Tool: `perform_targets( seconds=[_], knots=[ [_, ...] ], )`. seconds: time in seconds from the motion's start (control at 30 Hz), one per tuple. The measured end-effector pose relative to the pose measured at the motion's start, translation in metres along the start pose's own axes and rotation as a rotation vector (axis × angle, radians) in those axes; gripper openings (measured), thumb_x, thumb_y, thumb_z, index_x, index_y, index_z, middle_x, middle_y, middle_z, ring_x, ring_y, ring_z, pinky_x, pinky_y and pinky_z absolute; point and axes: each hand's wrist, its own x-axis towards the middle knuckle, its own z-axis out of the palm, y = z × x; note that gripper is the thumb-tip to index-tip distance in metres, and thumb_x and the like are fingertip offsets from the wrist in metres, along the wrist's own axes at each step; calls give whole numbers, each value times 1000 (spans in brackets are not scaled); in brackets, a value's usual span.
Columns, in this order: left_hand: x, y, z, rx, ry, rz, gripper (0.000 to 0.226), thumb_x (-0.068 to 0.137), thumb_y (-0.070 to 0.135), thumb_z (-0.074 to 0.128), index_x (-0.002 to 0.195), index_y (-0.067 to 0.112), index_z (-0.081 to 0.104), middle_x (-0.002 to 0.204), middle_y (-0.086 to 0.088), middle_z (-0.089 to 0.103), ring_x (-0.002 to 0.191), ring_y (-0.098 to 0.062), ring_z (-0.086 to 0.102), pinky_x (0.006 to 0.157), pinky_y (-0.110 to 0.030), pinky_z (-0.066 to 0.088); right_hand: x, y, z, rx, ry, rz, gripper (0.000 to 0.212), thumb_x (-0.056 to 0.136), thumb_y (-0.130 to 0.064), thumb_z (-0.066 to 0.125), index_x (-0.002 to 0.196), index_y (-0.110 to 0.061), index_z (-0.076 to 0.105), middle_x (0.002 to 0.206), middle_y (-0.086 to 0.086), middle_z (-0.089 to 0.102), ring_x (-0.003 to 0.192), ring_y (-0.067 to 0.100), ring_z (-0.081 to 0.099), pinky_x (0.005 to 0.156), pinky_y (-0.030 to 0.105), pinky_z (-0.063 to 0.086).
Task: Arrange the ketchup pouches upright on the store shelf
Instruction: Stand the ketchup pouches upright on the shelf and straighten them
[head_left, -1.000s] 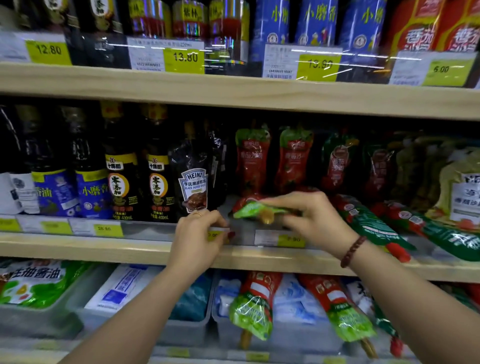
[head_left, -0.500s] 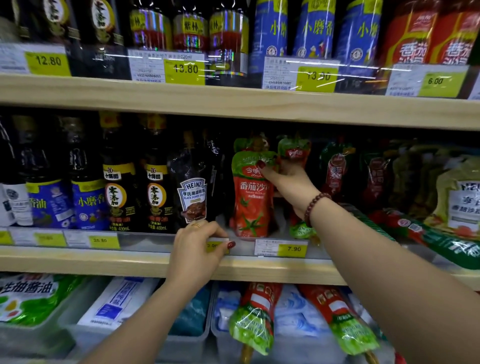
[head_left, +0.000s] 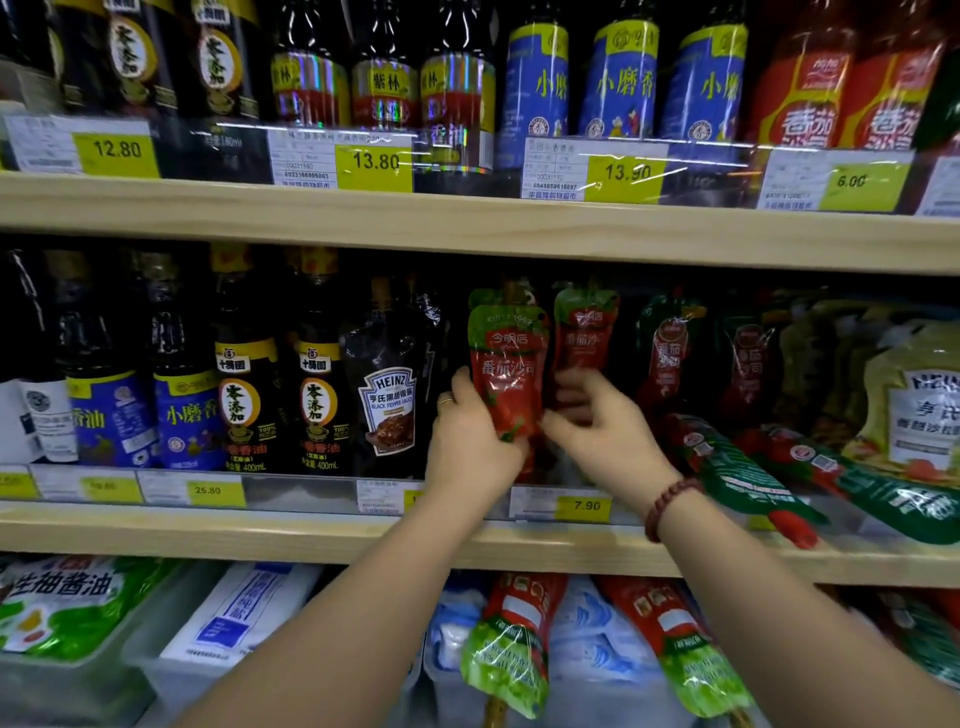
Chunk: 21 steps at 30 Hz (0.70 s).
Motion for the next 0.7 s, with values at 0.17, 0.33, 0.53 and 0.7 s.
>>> perform_targets(
  seconds=[0.17, 0.33, 0.53, 0.7],
  knots=[
    [24, 3, 11, 42, -79, -133, 95, 66, 33, 77, 137, 9, 17, 123, -21, 47, 108, -38, 54, 85, -43, 50, -26, 9, -2, -388, -163, -119, 30, 79, -38, 62, 108, -35, 56, 93, -15, 64, 83, 3, 59, 69, 29, 52],
    [48, -4, 23, 218, -178, -231, 79, 67, 32, 77, 129, 8, 34, 126, -20, 45, 114, -38, 50, 92, -44, 47, -31, 13, 5, -779, -208, -304, 24, 78, -46, 56, 99, -35, 62, 99, -10, 68, 92, 16, 61, 64, 28, 39],
    [56, -14, 26, 228, -292, -283, 68, 55, 31, 84, 114, 12, 56, 117, -11, 61, 107, -30, 58, 89, -37, 51, -27, 17, 6, -746, -197, -312, 22, 79, -44, 59, 99, -35, 64, 100, -10, 69, 94, 15, 61, 66, 27, 38],
    [53, -17, 24, 153, -270, -279, 80, 48, 28, 88, 115, 13, 47, 113, -7, 61, 103, -27, 60, 81, -33, 49, -27, 17, 5, -754, -198, -304, 20, 80, -41, 58, 98, -37, 65, 99, -13, 69, 93, 12, 60, 64, 25, 36]
  ],
)
